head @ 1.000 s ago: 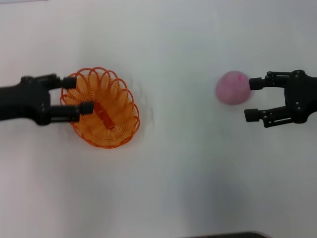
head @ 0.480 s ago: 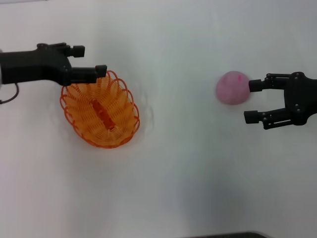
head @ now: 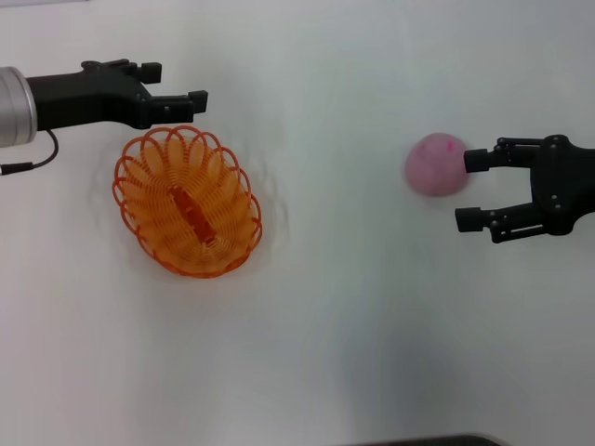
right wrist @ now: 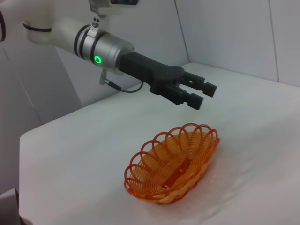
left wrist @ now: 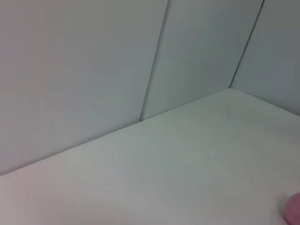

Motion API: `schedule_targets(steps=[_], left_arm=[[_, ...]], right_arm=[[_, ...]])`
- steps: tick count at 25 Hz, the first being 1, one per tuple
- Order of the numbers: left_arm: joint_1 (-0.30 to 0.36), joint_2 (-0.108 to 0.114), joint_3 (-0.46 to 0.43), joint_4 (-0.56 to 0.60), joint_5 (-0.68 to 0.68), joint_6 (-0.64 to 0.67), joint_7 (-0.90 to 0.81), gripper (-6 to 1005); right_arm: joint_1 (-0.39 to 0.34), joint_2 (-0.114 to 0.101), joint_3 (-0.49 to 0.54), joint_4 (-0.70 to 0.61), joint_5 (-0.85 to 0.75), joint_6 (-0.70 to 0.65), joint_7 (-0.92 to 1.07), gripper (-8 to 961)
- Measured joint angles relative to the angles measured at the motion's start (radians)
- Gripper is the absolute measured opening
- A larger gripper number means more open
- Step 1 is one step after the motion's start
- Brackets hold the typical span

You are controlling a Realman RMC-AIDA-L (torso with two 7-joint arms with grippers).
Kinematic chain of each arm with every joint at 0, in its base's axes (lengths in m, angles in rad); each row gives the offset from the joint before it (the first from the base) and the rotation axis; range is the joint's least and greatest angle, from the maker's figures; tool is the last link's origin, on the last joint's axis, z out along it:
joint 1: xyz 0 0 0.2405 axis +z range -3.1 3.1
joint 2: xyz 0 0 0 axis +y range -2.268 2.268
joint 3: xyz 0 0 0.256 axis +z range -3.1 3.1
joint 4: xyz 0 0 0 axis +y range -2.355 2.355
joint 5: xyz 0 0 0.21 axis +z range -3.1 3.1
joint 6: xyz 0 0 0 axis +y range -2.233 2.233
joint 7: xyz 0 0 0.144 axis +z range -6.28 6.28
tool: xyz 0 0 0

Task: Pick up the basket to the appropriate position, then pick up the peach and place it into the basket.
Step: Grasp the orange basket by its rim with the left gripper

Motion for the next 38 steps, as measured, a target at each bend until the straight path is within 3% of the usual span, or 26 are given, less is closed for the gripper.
schedule_targets(steps=[12, 16, 22, 27, 38], left_arm=[[-0.007, 0.006, 0.019, 0.008, 0.010, -0.019, -0.046, 883], [-0.012, 0.019, 0.076, 0.050, 0.043, -0.022, -0.140, 877], [-0.054, 0.032, 0.175, 0.145, 0.210, 0.001, -0.363, 874], [-0.133, 0.045, 0.244, 0.188, 0.394, 0.063, -0.541, 872], [-0.361, 0.061, 0.278, 0.140, 0.688, 0.226, -0.754, 862]], right_arm=[[0.008, 0.003, 0.000, 0.000, -0.001, 0.000, -0.002, 945], [0.008, 0.003, 0.000, 0.000, 0.000, 0.005, -0.004, 945], [0.011, 0.004, 0.000, 0.000, 0.003, 0.003, -0.008, 945], [0.011, 0.006, 0.000, 0.000, 0.000, 0.006, -0.011, 945], [0.011, 0.006, 0.000, 0.000, -0.003, 0.017, -0.026, 945]])
